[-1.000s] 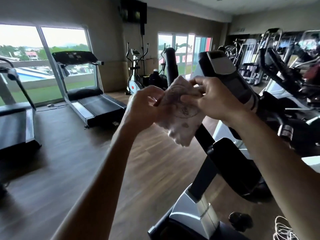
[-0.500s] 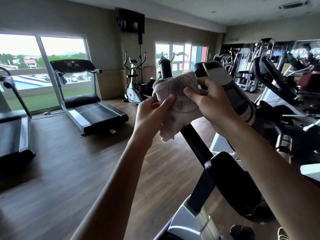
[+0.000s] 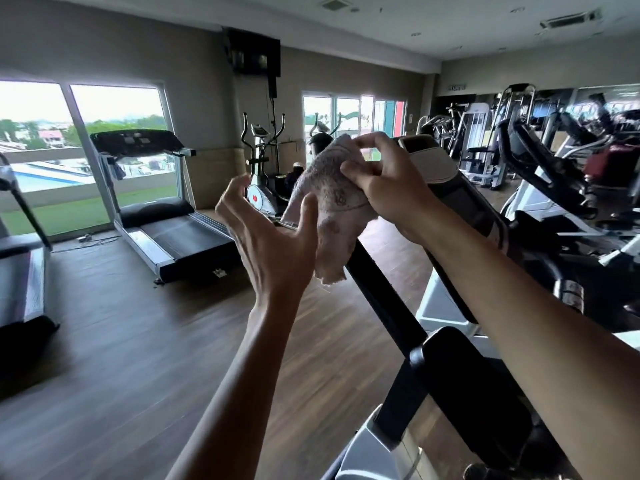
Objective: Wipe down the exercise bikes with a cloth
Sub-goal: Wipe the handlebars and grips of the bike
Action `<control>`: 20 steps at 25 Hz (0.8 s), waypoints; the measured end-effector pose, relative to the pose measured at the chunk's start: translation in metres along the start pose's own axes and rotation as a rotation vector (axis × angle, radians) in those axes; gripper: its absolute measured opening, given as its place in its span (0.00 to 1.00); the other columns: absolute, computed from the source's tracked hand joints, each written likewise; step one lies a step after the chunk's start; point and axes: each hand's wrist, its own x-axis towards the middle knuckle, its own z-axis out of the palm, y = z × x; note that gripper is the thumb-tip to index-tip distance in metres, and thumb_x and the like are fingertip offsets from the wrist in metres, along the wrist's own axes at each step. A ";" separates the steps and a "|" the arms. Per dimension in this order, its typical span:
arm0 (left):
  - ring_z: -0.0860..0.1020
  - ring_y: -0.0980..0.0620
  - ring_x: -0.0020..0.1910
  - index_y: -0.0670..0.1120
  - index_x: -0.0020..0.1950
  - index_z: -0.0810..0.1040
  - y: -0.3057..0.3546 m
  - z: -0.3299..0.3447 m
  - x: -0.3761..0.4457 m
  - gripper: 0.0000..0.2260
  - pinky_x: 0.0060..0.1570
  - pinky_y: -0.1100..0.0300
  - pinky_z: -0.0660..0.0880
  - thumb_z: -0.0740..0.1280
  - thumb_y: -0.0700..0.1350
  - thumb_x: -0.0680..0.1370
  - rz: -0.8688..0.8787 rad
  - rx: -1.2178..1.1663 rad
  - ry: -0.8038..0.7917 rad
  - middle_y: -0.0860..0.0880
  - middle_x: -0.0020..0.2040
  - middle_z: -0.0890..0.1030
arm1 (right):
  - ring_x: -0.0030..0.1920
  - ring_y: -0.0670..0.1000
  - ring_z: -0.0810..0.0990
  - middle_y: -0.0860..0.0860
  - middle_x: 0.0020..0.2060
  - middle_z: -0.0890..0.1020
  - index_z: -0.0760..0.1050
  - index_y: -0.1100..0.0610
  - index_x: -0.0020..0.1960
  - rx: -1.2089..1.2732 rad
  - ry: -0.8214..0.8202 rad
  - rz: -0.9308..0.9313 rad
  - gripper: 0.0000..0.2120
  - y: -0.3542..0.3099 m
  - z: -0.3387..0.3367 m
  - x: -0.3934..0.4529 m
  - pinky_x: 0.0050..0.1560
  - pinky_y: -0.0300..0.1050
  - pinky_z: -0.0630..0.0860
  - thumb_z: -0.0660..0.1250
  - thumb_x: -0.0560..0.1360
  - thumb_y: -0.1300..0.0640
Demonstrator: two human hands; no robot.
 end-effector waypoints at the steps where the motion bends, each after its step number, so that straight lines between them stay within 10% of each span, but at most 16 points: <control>1: 0.71 0.44 0.66 0.40 0.72 0.67 -0.011 -0.001 -0.003 0.35 0.66 0.47 0.72 0.73 0.60 0.73 0.169 0.010 -0.018 0.42 0.67 0.70 | 0.48 0.53 0.85 0.54 0.50 0.83 0.72 0.51 0.62 -0.035 0.000 0.013 0.13 -0.001 0.002 0.001 0.38 0.42 0.78 0.69 0.80 0.58; 5: 0.71 0.50 0.71 0.44 0.78 0.65 -0.015 -0.004 -0.009 0.37 0.65 0.52 0.74 0.75 0.53 0.73 0.270 0.062 -0.353 0.48 0.73 0.69 | 0.46 0.51 0.82 0.52 0.50 0.81 0.70 0.49 0.62 -0.159 -0.001 0.012 0.15 -0.008 0.011 0.001 0.34 0.42 0.72 0.70 0.79 0.53; 13: 0.85 0.46 0.48 0.53 0.76 0.71 -0.025 -0.019 0.008 0.37 0.45 0.49 0.82 0.76 0.42 0.68 0.262 0.267 -0.233 0.50 0.57 0.86 | 0.55 0.48 0.81 0.48 0.56 0.79 0.69 0.50 0.67 -0.219 -0.031 -0.033 0.26 -0.005 0.027 -0.012 0.60 0.52 0.79 0.74 0.75 0.44; 17: 0.81 0.55 0.28 0.47 0.47 0.84 -0.012 -0.039 0.030 0.10 0.30 0.58 0.77 0.67 0.34 0.73 0.071 -0.050 -0.472 0.51 0.32 0.85 | 0.73 0.46 0.65 0.46 0.70 0.69 0.65 0.45 0.75 -0.438 -0.239 -0.395 0.39 -0.003 0.005 -0.030 0.72 0.37 0.63 0.74 0.70 0.34; 20: 0.73 0.66 0.29 0.49 0.36 0.80 -0.012 -0.049 0.050 0.13 0.32 0.70 0.71 0.72 0.33 0.74 0.081 -0.069 -0.639 0.62 0.28 0.78 | 0.58 0.39 0.77 0.42 0.57 0.79 0.75 0.52 0.67 -0.497 -0.450 -0.462 0.25 -0.007 0.002 -0.027 0.58 0.32 0.72 0.78 0.72 0.51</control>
